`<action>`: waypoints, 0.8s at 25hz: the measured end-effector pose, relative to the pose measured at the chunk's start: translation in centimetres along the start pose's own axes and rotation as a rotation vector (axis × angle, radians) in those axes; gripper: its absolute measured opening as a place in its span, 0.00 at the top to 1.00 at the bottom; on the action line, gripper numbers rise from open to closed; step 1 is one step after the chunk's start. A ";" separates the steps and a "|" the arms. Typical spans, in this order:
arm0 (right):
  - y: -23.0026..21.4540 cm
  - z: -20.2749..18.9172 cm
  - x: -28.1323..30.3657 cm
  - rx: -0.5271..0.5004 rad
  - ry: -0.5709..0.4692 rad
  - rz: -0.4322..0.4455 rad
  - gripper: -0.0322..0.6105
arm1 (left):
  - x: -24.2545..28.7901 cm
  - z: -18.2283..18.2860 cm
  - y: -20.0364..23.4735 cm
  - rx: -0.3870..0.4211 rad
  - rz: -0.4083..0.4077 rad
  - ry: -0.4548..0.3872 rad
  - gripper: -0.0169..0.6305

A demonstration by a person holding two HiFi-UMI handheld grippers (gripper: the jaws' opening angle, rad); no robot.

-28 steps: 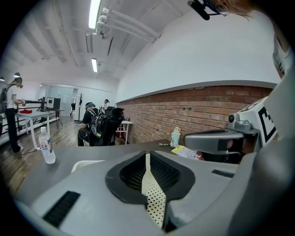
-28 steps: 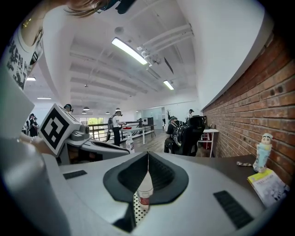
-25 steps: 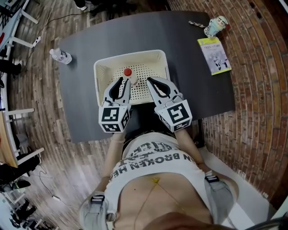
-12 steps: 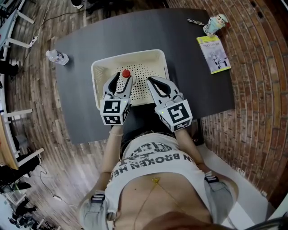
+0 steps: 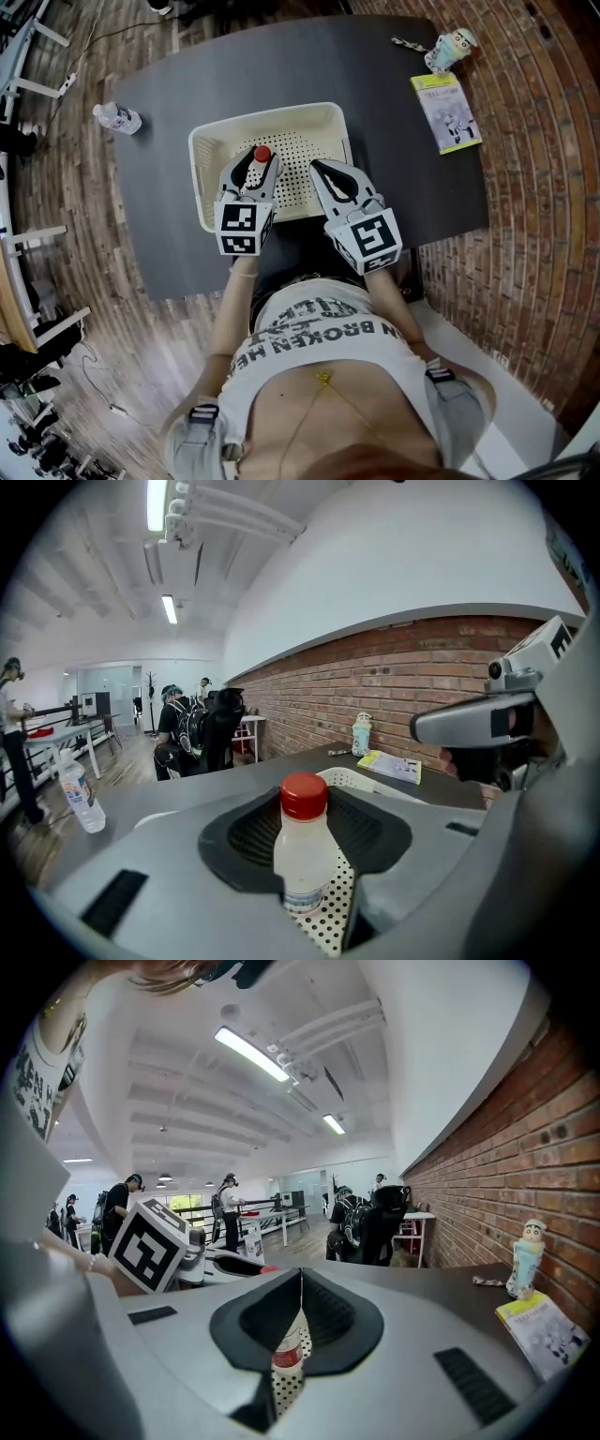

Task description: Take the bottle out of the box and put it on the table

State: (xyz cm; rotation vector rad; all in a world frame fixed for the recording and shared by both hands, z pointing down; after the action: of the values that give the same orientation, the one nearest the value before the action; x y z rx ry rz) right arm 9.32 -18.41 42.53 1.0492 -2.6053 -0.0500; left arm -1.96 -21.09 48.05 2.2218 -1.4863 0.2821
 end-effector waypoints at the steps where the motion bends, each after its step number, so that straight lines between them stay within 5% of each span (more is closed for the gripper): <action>1: 0.0 -0.1 0.0 0.001 0.001 0.000 0.94 | 0.1 0.0 0.0 0.004 0.000 -0.002 0.73; 20: 0.0 -0.6 -0.4 0.001 0.008 0.010 0.94 | -0.1 -0.6 -0.3 0.004 -0.026 -0.020 0.74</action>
State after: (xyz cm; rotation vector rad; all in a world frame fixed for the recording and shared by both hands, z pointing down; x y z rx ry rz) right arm 9.76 -18.12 43.01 1.0340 -2.6034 -0.0423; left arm -1.67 -20.61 48.41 2.2521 -1.4678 0.2554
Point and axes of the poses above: the fingertips, and each gripper's own axes: x forward along the fingers, y to its left, z out of its top, the point moved 3 cm from there along -x, backward along the fingers, and after that the axes turned 13 degrees about -x, right-handed, at the moved point
